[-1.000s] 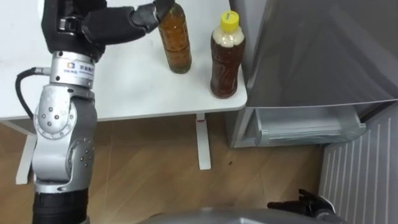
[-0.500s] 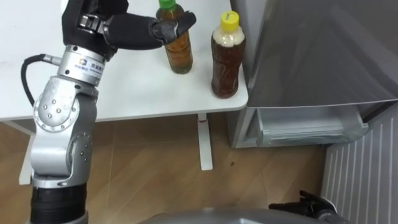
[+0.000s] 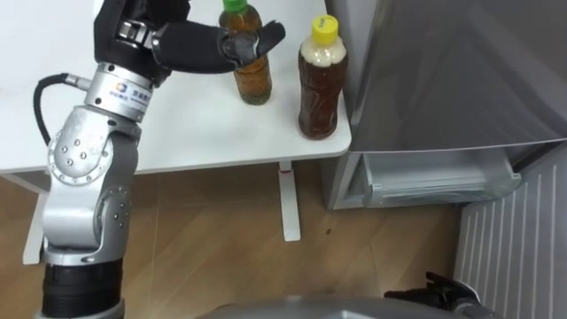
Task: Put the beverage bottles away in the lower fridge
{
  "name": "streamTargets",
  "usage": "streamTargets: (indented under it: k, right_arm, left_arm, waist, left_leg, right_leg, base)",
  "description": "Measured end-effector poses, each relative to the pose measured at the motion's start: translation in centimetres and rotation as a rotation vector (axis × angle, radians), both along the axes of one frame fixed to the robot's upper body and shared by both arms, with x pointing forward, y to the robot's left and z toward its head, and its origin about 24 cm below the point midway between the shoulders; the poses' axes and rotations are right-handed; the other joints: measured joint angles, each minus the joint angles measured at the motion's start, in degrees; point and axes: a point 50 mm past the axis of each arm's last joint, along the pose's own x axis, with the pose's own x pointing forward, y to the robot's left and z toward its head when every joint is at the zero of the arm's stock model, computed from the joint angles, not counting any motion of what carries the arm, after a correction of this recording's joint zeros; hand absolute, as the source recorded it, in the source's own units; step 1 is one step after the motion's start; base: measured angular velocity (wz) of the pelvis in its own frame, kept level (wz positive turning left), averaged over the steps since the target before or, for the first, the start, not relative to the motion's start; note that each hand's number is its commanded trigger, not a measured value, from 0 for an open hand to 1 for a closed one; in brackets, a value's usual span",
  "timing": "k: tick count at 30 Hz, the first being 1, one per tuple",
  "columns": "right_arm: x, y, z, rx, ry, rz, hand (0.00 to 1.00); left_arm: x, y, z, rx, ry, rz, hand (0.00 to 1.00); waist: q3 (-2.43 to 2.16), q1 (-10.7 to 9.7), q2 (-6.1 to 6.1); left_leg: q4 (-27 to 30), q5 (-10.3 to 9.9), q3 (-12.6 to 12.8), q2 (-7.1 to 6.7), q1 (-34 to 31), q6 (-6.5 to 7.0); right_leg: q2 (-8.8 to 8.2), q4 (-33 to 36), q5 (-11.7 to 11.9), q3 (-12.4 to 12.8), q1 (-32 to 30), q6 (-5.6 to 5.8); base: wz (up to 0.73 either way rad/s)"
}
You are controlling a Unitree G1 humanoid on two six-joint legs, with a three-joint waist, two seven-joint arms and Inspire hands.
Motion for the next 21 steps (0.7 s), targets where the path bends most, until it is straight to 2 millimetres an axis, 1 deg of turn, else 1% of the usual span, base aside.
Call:
streamTargets:
  k: [5,15,20,21]
  right_arm:
    - [0.3,0.0,0.0,-0.011,0.001,0.026,0.00]
    - [-0.1,-0.1,0.0,-0.030,0.021,0.053,0.00]
    - [-0.2,-0.2,0.0,-0.052,0.033,0.073,0.00]
    - [-0.3,-0.3,0.0,-0.057,0.035,0.072,0.00]
  left_arm:
    - [-0.1,-0.2,0.0,0.019,0.000,-0.042,0.00]
    - [-0.1,-0.9,-0.4,0.028,0.023,-0.089,0.00]
    - [0.0,-1.2,-0.6,0.031,0.032,-0.108,0.00]
    - [0.0,-1.2,-0.7,0.031,0.037,-0.108,0.00]
  waist:
    - [0.04,-0.47,-0.06]
    - [0.10,-0.53,-0.05]
    - [0.52,-0.56,0.26]
    - [0.53,-0.56,0.30]
  left_leg:
    - [-0.01,0.00,0.94,0.06,0.19,0.00]
    - [-0.06,0.00,1.42,0.14,0.34,0.00]
    - [-0.16,0.00,1.70,0.17,0.33,0.00]
    - [-0.17,0.00,1.70,0.18,0.33,0.00]
  right_leg:
    - [0.06,0.05,0.00,1.03,-0.12,0.00]
    - [0.08,0.10,0.01,1.30,-0.21,-0.02]
    - [0.11,0.13,0.01,1.45,-0.31,-0.02]
    - [0.12,0.13,0.01,1.44,-0.31,-0.02]
  base:
    - [-0.09]
    - [-0.01]
    - [0.00]
    - [0.00]
